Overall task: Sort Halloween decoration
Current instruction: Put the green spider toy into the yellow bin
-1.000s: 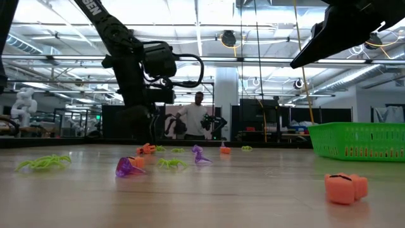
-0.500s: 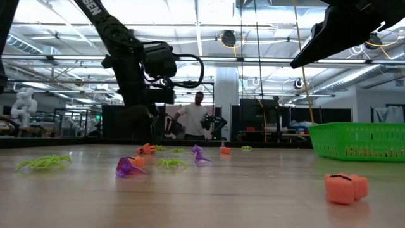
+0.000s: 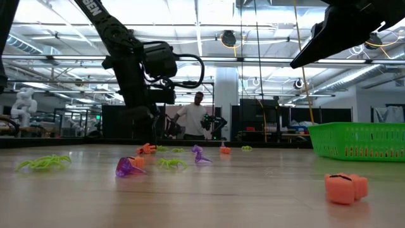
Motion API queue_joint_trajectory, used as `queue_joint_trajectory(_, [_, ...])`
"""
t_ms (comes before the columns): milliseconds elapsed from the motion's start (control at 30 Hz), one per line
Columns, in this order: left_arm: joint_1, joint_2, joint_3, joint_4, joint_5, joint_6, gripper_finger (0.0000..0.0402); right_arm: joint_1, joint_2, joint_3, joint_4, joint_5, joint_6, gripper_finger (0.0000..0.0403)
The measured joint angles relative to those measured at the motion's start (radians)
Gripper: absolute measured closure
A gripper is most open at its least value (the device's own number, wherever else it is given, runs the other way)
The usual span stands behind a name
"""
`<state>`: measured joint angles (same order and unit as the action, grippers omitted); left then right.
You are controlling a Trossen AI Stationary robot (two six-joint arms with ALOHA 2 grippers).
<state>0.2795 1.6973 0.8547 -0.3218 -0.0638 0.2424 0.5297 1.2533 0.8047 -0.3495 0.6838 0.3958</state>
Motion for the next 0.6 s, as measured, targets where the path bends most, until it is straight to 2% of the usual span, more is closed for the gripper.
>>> queue_joint_trajectory(300, [-0.045, -0.038, 0.007, -0.022, -0.006, -0.027, 0.0401, 0.000, 0.000, 0.000, -0.001, 0.000, 0.000, 0.0277])
queue_joint_trajectory(600, [-0.156, -0.136, 0.018, -0.042, -0.090, -0.106, 0.0401, 0.000, 0.000, 0.000, 0.000, 0.000, 0.000, 0.0277])
